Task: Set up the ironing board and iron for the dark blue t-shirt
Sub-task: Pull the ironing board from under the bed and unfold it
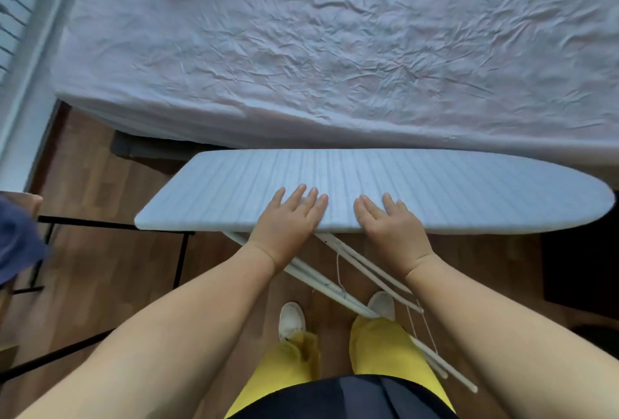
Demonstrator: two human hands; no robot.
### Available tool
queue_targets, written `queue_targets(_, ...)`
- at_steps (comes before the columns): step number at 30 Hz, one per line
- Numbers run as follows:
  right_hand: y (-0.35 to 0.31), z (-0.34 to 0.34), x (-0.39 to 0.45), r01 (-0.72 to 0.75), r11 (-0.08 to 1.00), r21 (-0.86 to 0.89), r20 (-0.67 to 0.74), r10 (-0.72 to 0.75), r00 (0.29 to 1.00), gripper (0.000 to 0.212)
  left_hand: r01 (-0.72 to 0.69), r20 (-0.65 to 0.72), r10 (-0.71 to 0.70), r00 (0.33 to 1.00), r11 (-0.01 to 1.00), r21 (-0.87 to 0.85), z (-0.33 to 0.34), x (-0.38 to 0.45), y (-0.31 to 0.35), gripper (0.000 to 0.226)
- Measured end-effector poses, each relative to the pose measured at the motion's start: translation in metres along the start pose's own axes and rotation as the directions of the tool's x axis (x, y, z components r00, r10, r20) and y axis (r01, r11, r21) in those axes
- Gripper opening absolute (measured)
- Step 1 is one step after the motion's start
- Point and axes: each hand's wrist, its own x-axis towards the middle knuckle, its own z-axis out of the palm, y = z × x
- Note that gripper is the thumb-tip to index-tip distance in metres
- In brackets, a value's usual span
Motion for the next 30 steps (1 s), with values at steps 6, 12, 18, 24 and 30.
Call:
queue_targets(6,-0.006,-0.059,-0.014,0.046,0.998,-0.043,-0.228,-0.055,0.972,0.035,0.073,-0.080,-0.070,0.994,0.997,0.035,-0.069,-0.031,0.006,0.038)
queue_targets(12,-0.023,-0.095,-0.012,0.018,0.995,-0.094,-0.317,-0.047,0.947,0.037,0.130,-0.071,-0.128,0.989,0.991,0.024,-0.104,-0.045,-0.004,0.042)
queue_targets(18,-0.051,-0.109,-0.014,-0.021,0.990,-0.137,-0.396,-0.036,0.918,0.031,0.026,0.061,-0.030,0.998,0.998,0.056,-0.101,-0.054,-0.016,0.070)
queue_targets(24,-0.071,-0.116,-0.021,-0.071,0.989,-0.130,-0.446,0.006,0.895,0.037,0.066,0.134,-0.078,0.988,0.994,0.089,-0.109,-0.052,0.007,0.067)
queue_targets(30,-0.057,-0.121,-0.020,-0.184,0.982,-0.035,-0.403,0.155,0.902,0.036,0.030,0.080,-0.034,0.996,0.999,0.043,-0.118,-0.035,0.012,0.071)
